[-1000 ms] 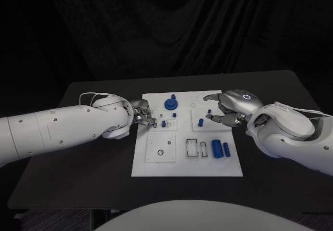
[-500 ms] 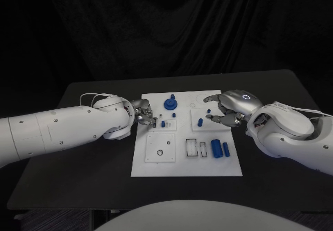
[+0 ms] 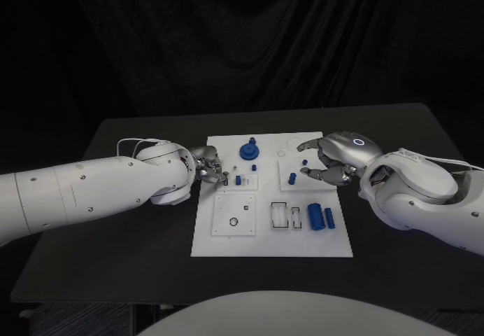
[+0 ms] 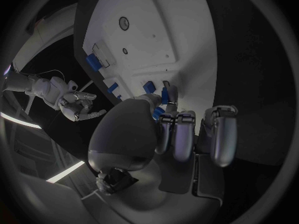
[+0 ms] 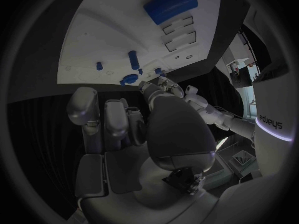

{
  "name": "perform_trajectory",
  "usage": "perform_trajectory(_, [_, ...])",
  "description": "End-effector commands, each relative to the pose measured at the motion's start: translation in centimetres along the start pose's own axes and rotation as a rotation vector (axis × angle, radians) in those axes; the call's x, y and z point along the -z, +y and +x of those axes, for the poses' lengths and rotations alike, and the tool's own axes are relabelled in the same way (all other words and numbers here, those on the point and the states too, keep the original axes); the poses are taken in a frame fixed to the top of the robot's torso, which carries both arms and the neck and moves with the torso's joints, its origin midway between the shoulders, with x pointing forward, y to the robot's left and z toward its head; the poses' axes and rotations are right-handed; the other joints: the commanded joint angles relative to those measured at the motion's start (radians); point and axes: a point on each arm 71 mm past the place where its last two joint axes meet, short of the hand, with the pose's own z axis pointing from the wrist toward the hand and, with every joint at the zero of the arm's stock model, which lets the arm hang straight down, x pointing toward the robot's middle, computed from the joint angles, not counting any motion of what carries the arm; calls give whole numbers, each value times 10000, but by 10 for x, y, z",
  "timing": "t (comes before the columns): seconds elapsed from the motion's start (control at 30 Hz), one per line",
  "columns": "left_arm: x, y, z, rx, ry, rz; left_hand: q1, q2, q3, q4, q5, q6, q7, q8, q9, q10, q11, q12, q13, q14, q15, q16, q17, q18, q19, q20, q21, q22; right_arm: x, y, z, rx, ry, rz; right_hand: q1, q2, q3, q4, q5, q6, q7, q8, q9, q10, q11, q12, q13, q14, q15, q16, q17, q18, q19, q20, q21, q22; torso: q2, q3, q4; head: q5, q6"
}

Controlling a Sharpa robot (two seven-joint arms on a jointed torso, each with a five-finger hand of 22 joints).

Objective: Assemble the parts on the task board

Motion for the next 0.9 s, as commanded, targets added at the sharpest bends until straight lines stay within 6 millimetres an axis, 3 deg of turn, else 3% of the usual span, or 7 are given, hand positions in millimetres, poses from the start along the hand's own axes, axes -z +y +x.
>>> perform_trajectory(0.03, [0, 0, 2, -18, -175, 117, -110, 6, 1069, -1021, 55, 410, -405, 64, 17, 1060, -68, -43, 2631, 1058, -62, 26, 2634, 142, 125, -67, -38, 2146, 0, -1, 0, 37, 85, 110, 73, 44, -10, 63, 60, 111, -2, 41, 4, -84, 8, -79, 1010, -63, -31, -42, -28, 149, -75, 2, -99, 962, -17, 19, 25, -17, -1])
perform_trajectory(0.67, [-2, 3, 8, 2, -456, 296, -536, 15, 1132, -1021, -144, 382, -423, 100, 167, 1060, -85, -43, 2631, 1058, -79, 26, 2634, 154, 111, -88, -102, 2129, 0, -2, 1, 76, 194, 179, 61, 45, -9, 81, 57, 196, -9, 55, 8, -104, 4, -108, 982, -72, -35, -74, -64, 155, -85, 1, -148, 946, 5, -6, 31, -24, -1])
perform_trajectory(0.9, [-3, 3, 10, 34, -500, 373, -886, 93, 1114, -945, -573, 346, -440, 76, 259, 1060, -96, -43, 2631, 1058, -88, 26, 2634, 158, 110, -98, -142, 2121, 0, -2, 2, 88, 236, 188, 54, 44, -9, 91, 54, 216, -11, 57, 1, -122, 2, -132, 957, -79, -36, -96, -91, 161, -94, -1, -186, 934, -1, -5, 34, -34, -1])
